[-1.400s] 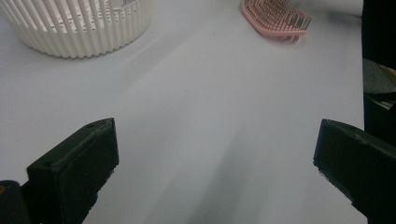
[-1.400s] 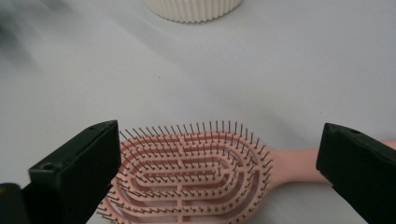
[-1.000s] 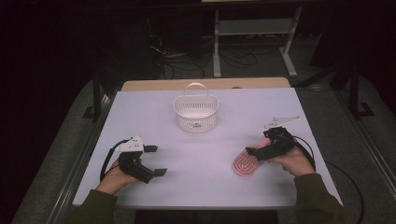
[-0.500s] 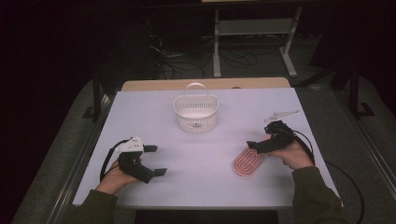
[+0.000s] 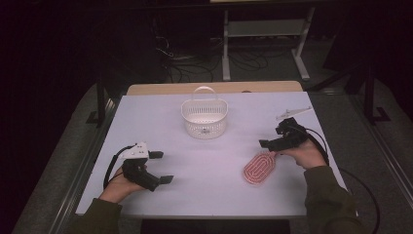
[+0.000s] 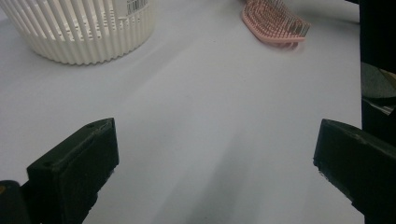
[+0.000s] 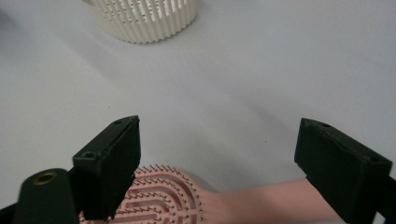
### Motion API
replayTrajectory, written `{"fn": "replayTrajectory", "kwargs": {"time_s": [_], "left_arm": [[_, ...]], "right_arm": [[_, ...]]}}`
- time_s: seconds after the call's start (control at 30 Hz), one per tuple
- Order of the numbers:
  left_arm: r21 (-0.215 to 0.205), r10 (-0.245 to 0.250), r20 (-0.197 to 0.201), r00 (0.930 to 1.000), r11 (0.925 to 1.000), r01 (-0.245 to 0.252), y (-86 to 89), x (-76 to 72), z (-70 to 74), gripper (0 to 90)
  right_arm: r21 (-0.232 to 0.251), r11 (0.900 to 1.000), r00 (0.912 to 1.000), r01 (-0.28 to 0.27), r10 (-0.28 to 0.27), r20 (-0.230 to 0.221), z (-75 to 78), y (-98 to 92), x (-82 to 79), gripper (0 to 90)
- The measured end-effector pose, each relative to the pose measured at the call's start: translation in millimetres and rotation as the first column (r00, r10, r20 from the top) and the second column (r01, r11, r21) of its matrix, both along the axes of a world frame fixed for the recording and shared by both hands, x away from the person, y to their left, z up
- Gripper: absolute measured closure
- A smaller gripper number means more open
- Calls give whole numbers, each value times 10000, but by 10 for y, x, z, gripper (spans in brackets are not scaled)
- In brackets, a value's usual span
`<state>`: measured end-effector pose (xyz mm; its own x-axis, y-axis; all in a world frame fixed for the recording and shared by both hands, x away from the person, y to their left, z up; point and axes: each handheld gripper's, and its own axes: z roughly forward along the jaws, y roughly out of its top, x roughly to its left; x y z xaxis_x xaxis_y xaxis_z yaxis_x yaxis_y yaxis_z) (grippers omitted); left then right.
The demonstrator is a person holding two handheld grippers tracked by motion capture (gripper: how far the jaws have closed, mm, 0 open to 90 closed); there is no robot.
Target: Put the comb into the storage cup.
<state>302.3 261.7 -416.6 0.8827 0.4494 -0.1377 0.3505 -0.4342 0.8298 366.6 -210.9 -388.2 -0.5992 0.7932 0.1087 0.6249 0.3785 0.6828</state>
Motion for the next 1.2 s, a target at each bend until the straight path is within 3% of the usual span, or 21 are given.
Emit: {"fn": "replayTrajectory", "kwargs": {"time_s": [0.27, 0.37, 0.73, 1.2], "left_arm": [[-11, 22, 12, 10000, 10000, -22, 2, -1, 1, 0], [2, 23, 14, 10000, 10000, -23, 1, -2, 0, 1], [16, 82, 10, 10000, 10000, -82, 16, 3, -7, 1], [46, 106, 12, 9999, 9999, -106, 15, 4, -8, 1]], "right_arm": [[-159, 9997, 9995, 207, -210, -216, -8, -41, 103, 285], [-470, 9984, 9991, 316, -329, -270, -3, -57, 172, 399], [-1137, 9919, 9977, 567, -605, -302, -46, -82, 352, 659], [-1793, 9787, 9927, 995, -1100, -497, -137, -145, 479, 857]]}}
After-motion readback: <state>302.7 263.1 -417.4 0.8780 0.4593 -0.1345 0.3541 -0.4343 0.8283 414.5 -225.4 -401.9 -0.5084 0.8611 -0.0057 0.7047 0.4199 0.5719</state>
